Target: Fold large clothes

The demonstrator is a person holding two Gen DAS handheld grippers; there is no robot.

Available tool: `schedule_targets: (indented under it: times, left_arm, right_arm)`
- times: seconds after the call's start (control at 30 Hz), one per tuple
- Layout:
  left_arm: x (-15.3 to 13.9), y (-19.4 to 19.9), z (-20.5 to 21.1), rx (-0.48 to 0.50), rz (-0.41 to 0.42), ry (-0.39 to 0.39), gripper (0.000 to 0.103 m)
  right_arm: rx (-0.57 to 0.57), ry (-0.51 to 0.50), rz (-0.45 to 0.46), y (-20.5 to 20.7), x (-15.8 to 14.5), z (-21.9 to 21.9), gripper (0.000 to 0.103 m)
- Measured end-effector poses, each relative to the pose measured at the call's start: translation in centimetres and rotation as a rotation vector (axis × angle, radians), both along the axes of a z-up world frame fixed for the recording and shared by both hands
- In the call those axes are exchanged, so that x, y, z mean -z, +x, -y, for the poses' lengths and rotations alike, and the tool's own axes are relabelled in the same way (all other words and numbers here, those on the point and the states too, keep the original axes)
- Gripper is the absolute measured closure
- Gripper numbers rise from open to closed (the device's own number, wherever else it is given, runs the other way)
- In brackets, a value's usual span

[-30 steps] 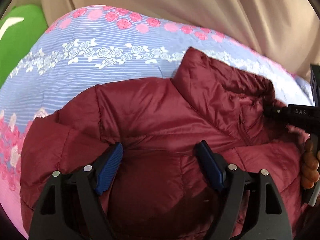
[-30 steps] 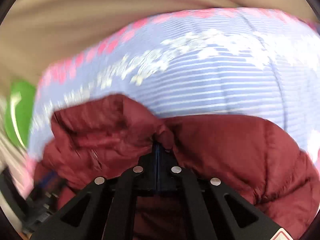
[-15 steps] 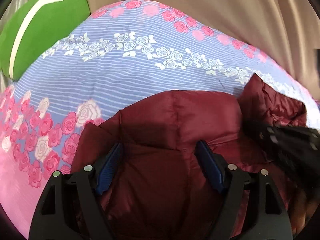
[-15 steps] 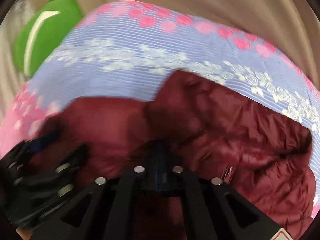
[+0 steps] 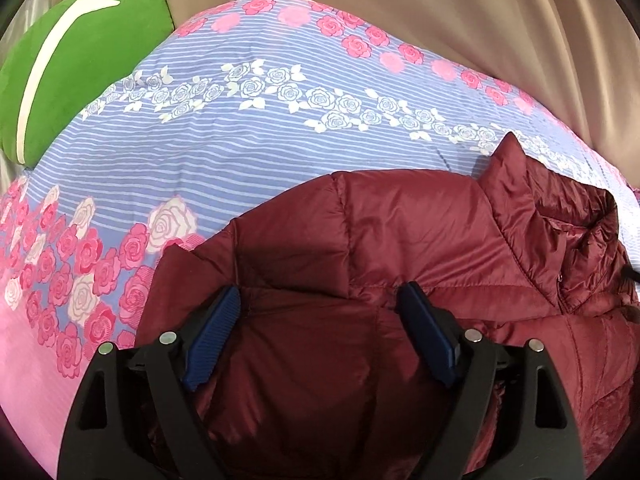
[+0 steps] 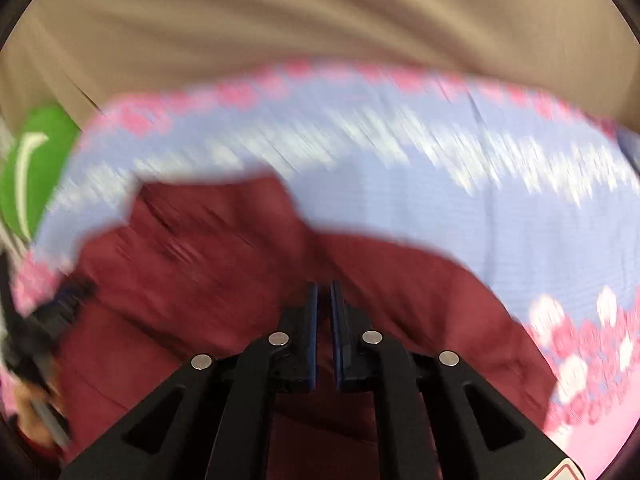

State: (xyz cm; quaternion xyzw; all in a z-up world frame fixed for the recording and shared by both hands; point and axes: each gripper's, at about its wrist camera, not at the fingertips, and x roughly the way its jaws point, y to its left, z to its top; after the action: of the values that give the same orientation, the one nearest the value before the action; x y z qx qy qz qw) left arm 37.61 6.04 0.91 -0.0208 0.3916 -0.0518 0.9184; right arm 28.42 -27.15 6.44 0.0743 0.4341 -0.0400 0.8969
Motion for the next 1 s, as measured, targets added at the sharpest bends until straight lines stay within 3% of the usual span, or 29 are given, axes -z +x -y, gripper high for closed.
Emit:
schedule_targets:
  times: [0.03, 0.07, 0.1, 0.17, 0.2, 0.23, 0.4, 0.5, 0.7, 0.77, 0.87, 1.0]
  left_arm:
    - [0.0, 0.1, 0.0, 0.000, 0.000, 0.001, 0.022]
    - [0.0, 0.1, 0.0, 0.000, -0.001, 0.001, 0.022]
    - [0.0, 0.0, 0.0, 0.001, -0.001, 0.001, 0.022]
    - [0.1, 0.0, 0.1, 0.001, 0.000, 0.006, 0.022]
    - [0.1, 0.1, 0.2, 0.002, 0.000, 0.010, 0.021]
    - [0.1, 0.1, 0.2, 0.003, -0.001, 0.013, 0.021]
    - [0.2, 0.1, 0.3, 0.008, -0.001, 0.020, 0.019]
    - [0.1, 0.1, 0.2, 0.012, -0.001, 0.017, 0.019]
    - [0.1, 0.1, 0.2, 0.011, -0.002, 0.019, 0.018]
    - [0.1, 0.2, 0.1, 0.015, -0.002, 0.015, 0.018]
    - [0.0, 0.2, 0.1, 0.014, -0.002, 0.014, 0.017]
    - [0.0, 0.2, 0.2, 0.010, -0.003, 0.024, 0.017]
  right_arm:
    - [0.030, -0.041, -0.039, 0.0, 1.3, 1.2, 0.103]
    - [0.069, -0.079, -0.037, -0.1, 1.8, 2.3, 0.103]
    - [0.110, -0.068, -0.014, -0.4, 1.8, 3.8, 0.103]
    - [0.172, 0.070, 0.025, -1.3, 1.2, 5.8, 0.103]
    - [0.180, 0.062, 0.040, -1.6, 0.8, 5.7, 0.099]
    - [0.147, 0.030, 0.062, -2.0, 0.0, 4.7, 0.092]
    - [-0.001, -0.085, 0.068, -0.9, -0.6, -0.8, 0.092]
    - [-0.018, -0.031, 0.063, 1.6, -0.9, -1.6, 0.092]
    - [-0.011, -0.024, 0.019, 6.7, 0.2, -3.2, 0.093]
    - [-0.012, -0.045, 0.079, 6.3, -1.1, -3.6, 0.093]
    - [-0.011, 0.049, 0.171, 4.5, -2.8, -2.6, 0.093]
    - [-0.101, 0.091, 0.134, 2.6, -2.0, -3.7, 0.093]
